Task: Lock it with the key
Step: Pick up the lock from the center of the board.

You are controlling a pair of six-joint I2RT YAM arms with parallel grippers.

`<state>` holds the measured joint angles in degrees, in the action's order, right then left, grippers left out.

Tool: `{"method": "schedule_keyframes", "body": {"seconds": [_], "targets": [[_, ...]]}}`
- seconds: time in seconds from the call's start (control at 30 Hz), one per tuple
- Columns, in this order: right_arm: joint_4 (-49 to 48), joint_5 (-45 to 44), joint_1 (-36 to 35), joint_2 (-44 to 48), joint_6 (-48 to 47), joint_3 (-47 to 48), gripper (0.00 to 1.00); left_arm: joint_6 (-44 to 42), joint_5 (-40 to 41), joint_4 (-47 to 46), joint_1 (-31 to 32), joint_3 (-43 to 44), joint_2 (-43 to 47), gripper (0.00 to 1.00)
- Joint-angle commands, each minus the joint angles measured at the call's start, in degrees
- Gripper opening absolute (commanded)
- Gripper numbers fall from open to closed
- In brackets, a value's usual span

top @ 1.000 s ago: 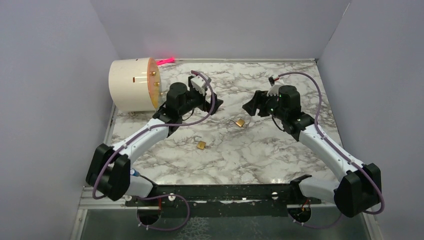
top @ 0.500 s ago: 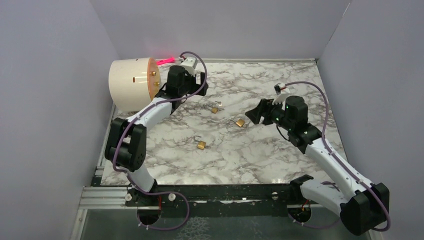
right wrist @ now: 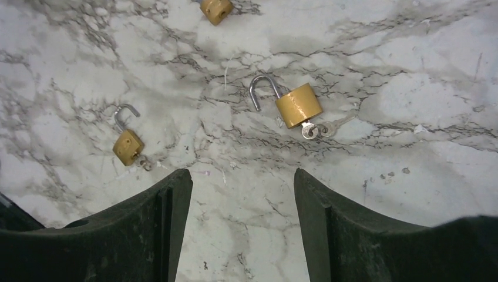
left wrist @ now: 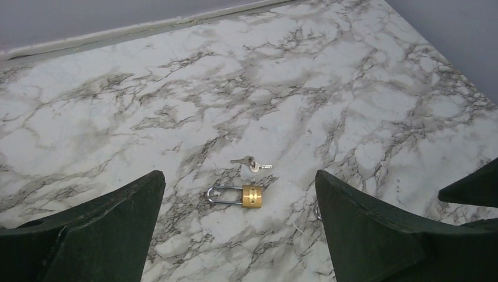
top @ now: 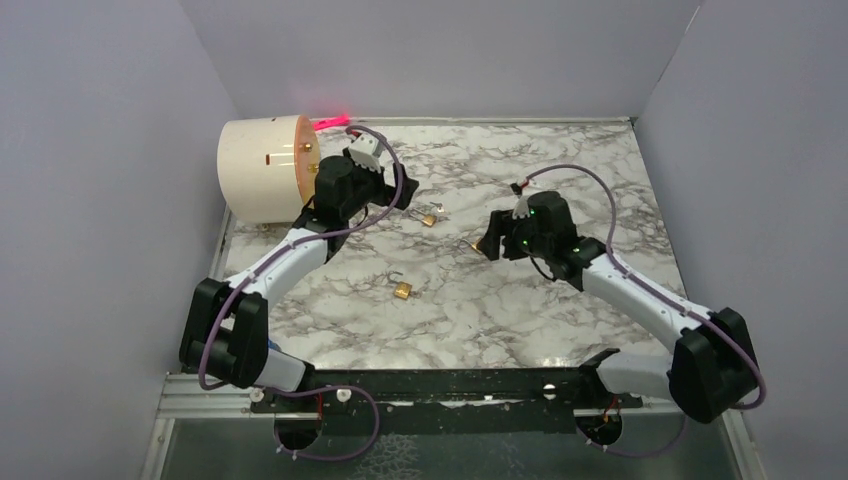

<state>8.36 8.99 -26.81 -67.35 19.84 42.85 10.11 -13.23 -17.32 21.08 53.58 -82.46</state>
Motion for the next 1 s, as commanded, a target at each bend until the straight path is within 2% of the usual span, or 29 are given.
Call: {"method": "schedule_keyframes", "body": {"seconds": [0.0,0.1,0.23,0.37,0.57,0.77,0.83,0.97], "targets": [[1.96,-8.78,-5.11,-8.23,-3.57,5.15,0.68,-4.89,-7.57,-7.15,0.11,-0.86,-1.53,0.98],[0.84,-8.77,-5.74,-14.53,-4.19,7.5,0.68,-7.86,-8.88,-2.73,0.1,3.74,-9.01,0.98],[0.78,-11.38,-5.98,-19.83,-5.22,10.82,0.68,-5.07,-6.04,-5.79,0.1,3.88,-12.62,0.98],[0.02,-12.01,-5.98,-22.54,-6.23,11.83,0.69,-2.87,-7.49,-2.89,0.36,7.3,-17.16,0.98],[-1.96,-12.85,-5.95,-25.17,-9.4,11.58,0.69,-0.23,-11.21,-3.07,1.43,7.39,-15.99,0.98],[-3.28,-13.22,-5.58,-28.5,-11.32,12.5,0.73,2.25,-14.17,-4.93,3.65,-0.67,-7.73,0.98],[-4.26,-12.06,-5.29,-29.2,-11.58,12.45,0.74,3.54,-17.67,-7.14,3.79,-3.21,-5.55,0.98],[-4.99,-11.59,-5.12,-32.39,-12.62,14.08,0.74,6.99,-33.32,-11.24,3.82,-3.94,-5.92,0.98]]}}
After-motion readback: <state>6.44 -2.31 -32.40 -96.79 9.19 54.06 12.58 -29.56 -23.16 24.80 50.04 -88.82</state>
